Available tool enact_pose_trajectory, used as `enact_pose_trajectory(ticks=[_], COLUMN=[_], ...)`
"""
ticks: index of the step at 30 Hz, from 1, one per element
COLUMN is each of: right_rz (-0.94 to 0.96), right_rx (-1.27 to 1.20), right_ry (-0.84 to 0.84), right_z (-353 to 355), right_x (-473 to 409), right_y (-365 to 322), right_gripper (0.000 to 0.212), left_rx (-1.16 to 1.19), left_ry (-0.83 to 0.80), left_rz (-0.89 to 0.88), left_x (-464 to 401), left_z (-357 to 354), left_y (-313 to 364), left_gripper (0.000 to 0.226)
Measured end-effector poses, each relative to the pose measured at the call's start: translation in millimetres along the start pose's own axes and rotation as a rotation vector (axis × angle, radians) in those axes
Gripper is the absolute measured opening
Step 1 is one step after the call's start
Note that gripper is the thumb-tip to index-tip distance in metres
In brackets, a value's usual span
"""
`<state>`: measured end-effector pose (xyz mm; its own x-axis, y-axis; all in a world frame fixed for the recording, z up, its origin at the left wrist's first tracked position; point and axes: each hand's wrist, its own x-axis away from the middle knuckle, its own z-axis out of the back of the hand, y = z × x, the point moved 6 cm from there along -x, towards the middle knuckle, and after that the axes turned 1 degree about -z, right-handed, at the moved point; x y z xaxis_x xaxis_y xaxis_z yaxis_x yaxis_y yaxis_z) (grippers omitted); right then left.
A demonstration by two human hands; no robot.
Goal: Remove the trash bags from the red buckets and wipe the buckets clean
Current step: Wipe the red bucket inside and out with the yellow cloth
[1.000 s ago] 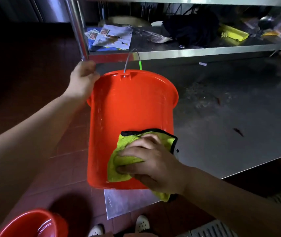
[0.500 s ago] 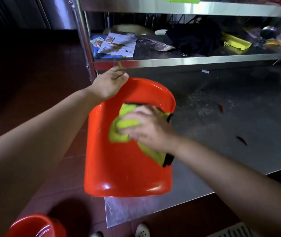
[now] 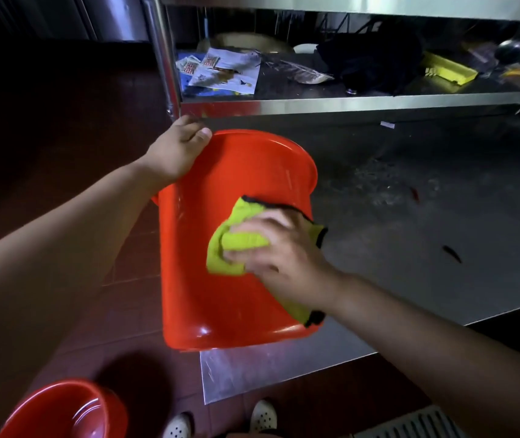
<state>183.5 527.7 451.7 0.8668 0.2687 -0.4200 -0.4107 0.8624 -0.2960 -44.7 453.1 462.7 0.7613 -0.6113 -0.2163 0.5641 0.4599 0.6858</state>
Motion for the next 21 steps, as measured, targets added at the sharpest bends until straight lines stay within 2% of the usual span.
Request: enact_pose_trajectory(ticks=[5,9,12,15,18,20,21], right_rz=[0.204,0.319,0.220,0.034,-0.085,-0.099,-0.115], right_rx=[-0.034,0.019,0.038,0.038,0.029,0.015,0.002], right_ry=[-0.216,-0.163,-0.027,0.071,0.051,0.035,0.032], right_z=[-12.0,-15.6,-10.5,9.0,18.4,15.6,15.2], right_x=[40.1,19.0,-23.9,-72.2,-93.8,-95.0,-94.2], right_y=[-43.1,-32.0,4.4,53.3,79.3,76.9,74.7], right_gripper=[0.029,0.023,0.022,0.024,0.027,0.025,0.025], left_rx=[0.224,0.354,0.393,0.442,0.506,0.510,0.421], left_ry=[0.012,-0.024,-0.036,-0.028,-0.015,0.006,0.019], left_rz=[0.064,0.135,0.125,0.133,0.123,0.137,0.144], left_x=[6.8,11.1,12.0,12.8,20.1,26.0,26.9], left_z=[8.5,9.5,13.6,11.9,9.0,7.7,8.5], left_y=[-7.9,-14.8,-16.2,-17.0,-14.2,-12.0,-12.3], left_gripper=[0.032,0.029,0.037,0.032,0.040,0.029,0.026])
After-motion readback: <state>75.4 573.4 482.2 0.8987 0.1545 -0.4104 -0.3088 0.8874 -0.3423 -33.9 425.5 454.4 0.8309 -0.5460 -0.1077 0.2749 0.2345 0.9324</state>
